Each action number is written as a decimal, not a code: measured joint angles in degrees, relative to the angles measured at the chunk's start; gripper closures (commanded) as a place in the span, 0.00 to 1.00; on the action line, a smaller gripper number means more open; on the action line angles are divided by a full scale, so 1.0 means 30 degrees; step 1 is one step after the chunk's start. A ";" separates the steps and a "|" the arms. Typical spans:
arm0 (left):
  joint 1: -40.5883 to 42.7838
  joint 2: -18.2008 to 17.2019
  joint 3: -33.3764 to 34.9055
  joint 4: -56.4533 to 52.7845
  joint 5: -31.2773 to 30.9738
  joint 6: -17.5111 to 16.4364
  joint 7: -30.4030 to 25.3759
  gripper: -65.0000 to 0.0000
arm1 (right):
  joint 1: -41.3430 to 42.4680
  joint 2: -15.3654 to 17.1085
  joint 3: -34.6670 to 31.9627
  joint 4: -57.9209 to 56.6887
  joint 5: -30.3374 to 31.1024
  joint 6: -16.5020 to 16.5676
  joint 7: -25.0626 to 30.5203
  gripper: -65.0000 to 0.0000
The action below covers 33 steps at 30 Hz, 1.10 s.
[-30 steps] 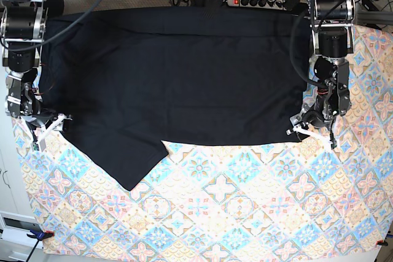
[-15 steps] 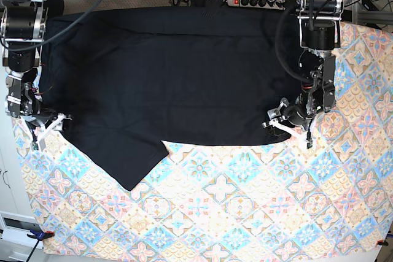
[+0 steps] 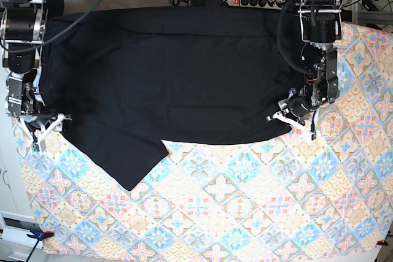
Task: Fold the T-shirt properly
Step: 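Grasp the shirt's side edges midway along the body with both grippers, then lift the grasped edges and fold them over toward the shoulders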
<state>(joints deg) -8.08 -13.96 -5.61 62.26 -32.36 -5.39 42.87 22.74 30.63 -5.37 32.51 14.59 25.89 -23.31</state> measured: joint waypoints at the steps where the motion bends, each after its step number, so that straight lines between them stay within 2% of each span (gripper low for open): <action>1: 0.0000 -0.0007 -0.0007 0.0000 0.0007 0.0000 0.0058 1.00 | -0.0022 -0.0015 0.0080 -0.0321 -0.0954 -0.0007 0.0015 0.48; 5: 0.0087 0.0000 0.0000 0.0095 0.0044 0.0015 -0.0051 1.00 | -0.0087 0.0029 0.0138 -0.0998 -0.2266 0.0109 0.1392 0.48; 12: 0.1399 -0.0197 0.0000 0.2404 0.0306 0.0262 0.0692 1.00 | 0.0036 0.0029 0.0036 -0.1690 -0.2295 0.0138 0.2244 0.48; 14: 0.1304 -0.0160 0.0000 0.2433 0.0372 0.0284 0.0685 1.00 | 0.0022 0.0051 -0.0095 -0.1676 -0.2302 0.0860 0.2331 0.49; 15: 0.1217 -0.0160 0.0000 0.2433 0.0357 0.0270 0.0634 1.00 | 0.0029 0.0138 -0.0342 -0.1676 -0.2368 0.1698 0.2339 0.50; 16: 0.1166 -0.0175 0.0000 0.2463 0.0357 0.0284 0.0612 1.00 | 0.0036 0.0175 -0.0488 -0.1668 -0.2412 0.2841 0.2266 0.52; 17: 0.1151 -0.0219 0.0000 0.2492 0.0357 0.0284 0.0597 1.00 | 0.0022 0.0211 -0.0554 -0.1654 -0.2382 0.3519 0.2317 0.56; 20: 0.1217 -0.0219 0.0000 0.2499 0.0364 0.0291 0.0576 1.00 | 0.0029 0.0175 -0.0554 -0.1610 -0.2375 0.4320 0.2339 0.70; 22: 0.1268 -0.0211 0.0000 0.2499 0.0364 0.0277 0.0634 1.00 | 0.0036 0.0168 -0.0554 -0.1610 -0.2368 0.4364 0.2353 0.81; 25: 0.1253 -0.0219 0.0000 0.2499 0.0364 0.0284 0.0619 1.00 | -0.0051 0.0109 -0.0554 -0.1654 -0.2433 0.4495 0.3249 0.92; 28: 0.1260 -0.0219 0.0000 0.2499 0.0357 0.0284 0.0627 1.00 | -0.0080 0.0036 -0.0357 -0.1719 -0.2623 0.4517 0.3861 0.95; 33: 0.1559 -0.0219 0.0000 0.2732 0.0306 0.0291 0.0503 1.00 | -0.0240 -0.0051 0.1967 -0.1719 -0.2732 0.4656 0.4422 0.96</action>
<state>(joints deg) -3.40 -14.61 -5.61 70.46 -31.44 -4.51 44.38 22.02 30.48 0.54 27.35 6.39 39.86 -10.04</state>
